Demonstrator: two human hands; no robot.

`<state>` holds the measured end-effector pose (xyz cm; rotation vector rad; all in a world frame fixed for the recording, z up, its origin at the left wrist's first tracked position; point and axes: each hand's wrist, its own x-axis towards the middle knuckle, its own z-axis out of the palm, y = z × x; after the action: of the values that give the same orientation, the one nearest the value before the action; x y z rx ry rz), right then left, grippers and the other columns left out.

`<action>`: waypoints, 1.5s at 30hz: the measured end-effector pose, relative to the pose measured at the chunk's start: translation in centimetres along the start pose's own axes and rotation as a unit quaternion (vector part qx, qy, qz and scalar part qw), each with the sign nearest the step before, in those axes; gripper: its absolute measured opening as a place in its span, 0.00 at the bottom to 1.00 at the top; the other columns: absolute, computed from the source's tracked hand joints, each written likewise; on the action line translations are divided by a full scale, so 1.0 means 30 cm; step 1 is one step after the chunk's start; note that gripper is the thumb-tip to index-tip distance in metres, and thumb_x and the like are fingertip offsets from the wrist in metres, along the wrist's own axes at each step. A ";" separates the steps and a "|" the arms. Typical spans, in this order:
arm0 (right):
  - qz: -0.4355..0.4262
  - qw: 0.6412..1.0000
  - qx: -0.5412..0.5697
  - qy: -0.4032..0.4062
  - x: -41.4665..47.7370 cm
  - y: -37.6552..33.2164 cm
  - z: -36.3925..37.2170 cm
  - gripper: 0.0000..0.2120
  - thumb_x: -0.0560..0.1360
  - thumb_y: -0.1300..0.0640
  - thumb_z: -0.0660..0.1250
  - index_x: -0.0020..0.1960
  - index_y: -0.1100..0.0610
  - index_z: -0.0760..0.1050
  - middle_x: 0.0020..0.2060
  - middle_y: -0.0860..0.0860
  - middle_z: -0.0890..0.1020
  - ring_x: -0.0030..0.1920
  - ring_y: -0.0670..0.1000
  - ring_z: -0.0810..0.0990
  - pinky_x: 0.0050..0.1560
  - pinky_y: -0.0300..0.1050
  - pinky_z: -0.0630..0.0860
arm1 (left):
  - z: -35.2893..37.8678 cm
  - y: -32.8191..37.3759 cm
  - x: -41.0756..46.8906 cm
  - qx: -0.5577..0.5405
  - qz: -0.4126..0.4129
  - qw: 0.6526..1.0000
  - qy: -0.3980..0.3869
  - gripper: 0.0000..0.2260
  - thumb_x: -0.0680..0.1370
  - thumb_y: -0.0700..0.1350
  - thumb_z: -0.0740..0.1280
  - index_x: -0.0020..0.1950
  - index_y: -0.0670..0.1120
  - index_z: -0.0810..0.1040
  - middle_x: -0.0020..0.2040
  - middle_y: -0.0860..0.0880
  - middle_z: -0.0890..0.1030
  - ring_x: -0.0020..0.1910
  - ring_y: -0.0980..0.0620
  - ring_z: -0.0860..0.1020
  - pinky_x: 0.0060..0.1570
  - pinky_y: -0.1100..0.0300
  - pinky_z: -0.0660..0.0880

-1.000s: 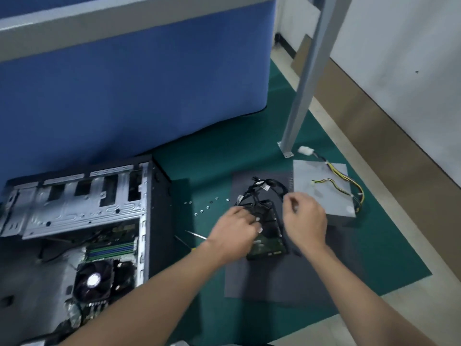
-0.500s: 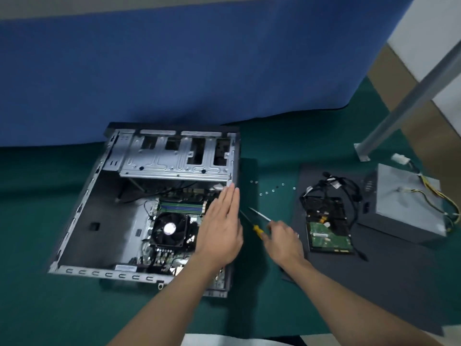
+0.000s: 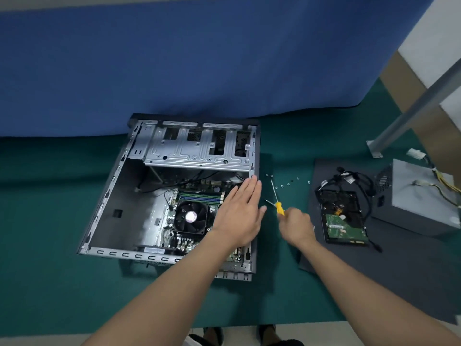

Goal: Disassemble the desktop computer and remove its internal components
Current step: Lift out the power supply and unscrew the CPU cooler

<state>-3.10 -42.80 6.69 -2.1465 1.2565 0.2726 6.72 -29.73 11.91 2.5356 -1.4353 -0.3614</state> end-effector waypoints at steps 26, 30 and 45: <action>-0.347 0.934 -0.031 0.079 -0.199 -0.407 -0.088 0.09 0.79 0.50 0.61 0.47 0.55 0.75 0.41 0.48 0.77 0.43 0.50 0.75 0.46 0.49 0.74 | -0.061 -0.417 -0.167 0.015 -0.073 0.987 -0.145 0.40 0.75 0.64 0.64 0.80 0.51 0.48 0.80 0.48 0.49 0.78 0.48 0.50 0.75 0.50 0.53; -0.369 0.927 -0.048 0.056 -0.146 -0.393 -0.071 0.09 0.79 0.50 0.60 0.48 0.55 0.74 0.42 0.47 0.76 0.43 0.49 0.75 0.47 0.49 0.74 | -0.040 -0.405 -0.156 0.057 -0.071 0.974 -0.206 0.39 0.76 0.63 0.63 0.80 0.53 0.47 0.80 0.48 0.46 0.78 0.47 0.47 0.75 0.49 0.53; -0.388 0.914 -0.100 0.063 -0.082 -0.405 -0.024 0.10 0.80 0.48 0.58 0.52 0.53 0.73 0.47 0.48 0.79 0.45 0.52 0.78 0.46 0.52 0.76 | -0.058 -0.399 -0.124 0.080 -0.114 0.969 -0.205 0.36 0.75 0.62 0.66 0.78 0.62 0.51 0.79 0.56 0.51 0.78 0.52 0.51 0.75 0.52 0.53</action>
<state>5.75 -37.25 13.43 -2.6811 0.3593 -0.0867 15.11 -20.39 10.44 2.8902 -1.3416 -0.8892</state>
